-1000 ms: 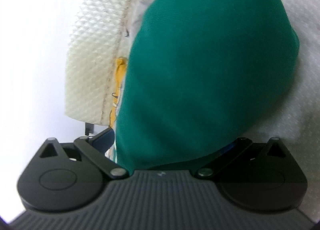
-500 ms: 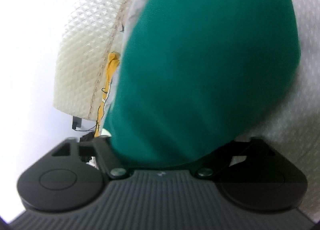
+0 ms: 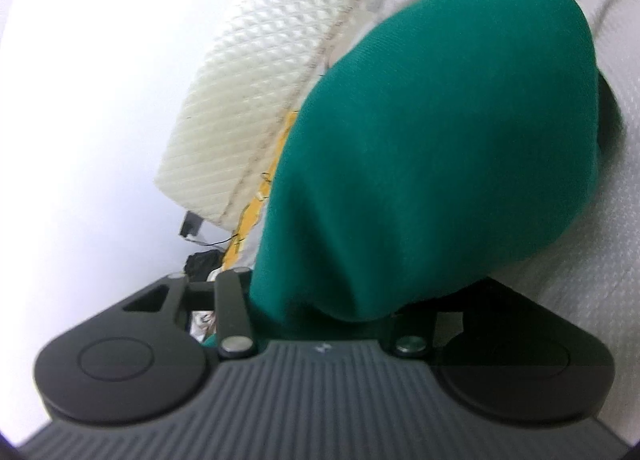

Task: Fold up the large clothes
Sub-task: 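Lift the rolled green hoodie off the bed with both tools closed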

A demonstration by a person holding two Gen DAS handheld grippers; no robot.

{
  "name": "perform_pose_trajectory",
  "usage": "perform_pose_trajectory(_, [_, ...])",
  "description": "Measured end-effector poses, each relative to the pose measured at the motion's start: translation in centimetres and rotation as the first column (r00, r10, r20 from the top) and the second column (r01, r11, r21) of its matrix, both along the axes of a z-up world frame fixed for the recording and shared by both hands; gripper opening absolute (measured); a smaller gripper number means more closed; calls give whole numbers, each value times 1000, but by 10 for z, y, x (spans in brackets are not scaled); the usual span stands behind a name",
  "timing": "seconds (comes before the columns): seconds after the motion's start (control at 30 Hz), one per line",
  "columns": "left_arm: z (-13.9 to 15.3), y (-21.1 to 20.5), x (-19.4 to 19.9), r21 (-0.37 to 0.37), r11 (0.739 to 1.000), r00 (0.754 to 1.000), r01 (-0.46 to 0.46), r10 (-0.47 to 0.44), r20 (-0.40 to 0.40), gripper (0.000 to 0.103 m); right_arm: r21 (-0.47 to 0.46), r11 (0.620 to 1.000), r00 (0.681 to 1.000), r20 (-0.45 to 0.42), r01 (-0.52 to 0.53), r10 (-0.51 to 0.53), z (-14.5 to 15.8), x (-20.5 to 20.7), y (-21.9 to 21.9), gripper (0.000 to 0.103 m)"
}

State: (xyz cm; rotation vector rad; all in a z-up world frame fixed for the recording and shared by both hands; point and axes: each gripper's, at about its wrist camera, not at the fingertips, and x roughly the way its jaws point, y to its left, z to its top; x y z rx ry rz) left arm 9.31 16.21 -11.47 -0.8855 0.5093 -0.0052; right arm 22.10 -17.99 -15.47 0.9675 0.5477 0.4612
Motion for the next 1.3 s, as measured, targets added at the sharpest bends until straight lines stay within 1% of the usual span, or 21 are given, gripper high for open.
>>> perform_pose_trajectory(0.17, [19,4,-19,-6,1000,998,26,-26,60,52,6,1000,998,62,-20,20,18,-22,-12,51])
perform_pose_trajectory(0.33, [50,-2,-27,-1,998,989,69,-68,130,52,15,999,991,135,-28,26,45,-32,-28,51])
perform_pose_trajectory(0.43, [70,-8,-23,-5,996,981,91,-89,172,52,10,1000,981,191,-25,23,68,-34,-39,51])
perform_pose_trajectory(0.57, [97,-23,2,-13,992,970,126,-121,210,52,-8,1000,967,255,-7,9,98,-32,-60,51])
perform_pose_trajectory(0.7, [129,-48,48,7,985,955,170,-166,247,52,-3,1000,952,304,27,-25,124,-15,-92,51])
perform_pose_trajectory(0.8, [148,-75,93,21,978,941,210,-208,267,52,11,998,941,331,63,-63,136,0,-122,51])
perform_pose_trajectory(0.93, [163,-121,155,9,964,930,264,-257,264,53,10,992,924,361,129,-124,147,28,-171,51])
perform_pose_trajectory(1.03, [163,-154,207,-6,955,922,298,-286,261,53,10,985,914,370,174,-165,147,49,-205,51])
perform_pose_trajectory(1.17, [152,-202,279,-11,940,909,342,-328,257,53,20,971,903,363,239,-230,135,80,-251,51])
perform_pose_trajectory(1.23, [140,-225,315,3,930,899,368,-357,256,53,25,963,896,360,269,-260,123,93,-272,51])
perform_pose_trajectory(1.3, [123,-248,344,15,920,890,391,-382,249,53,38,954,890,350,299,-293,102,104,-292,51])
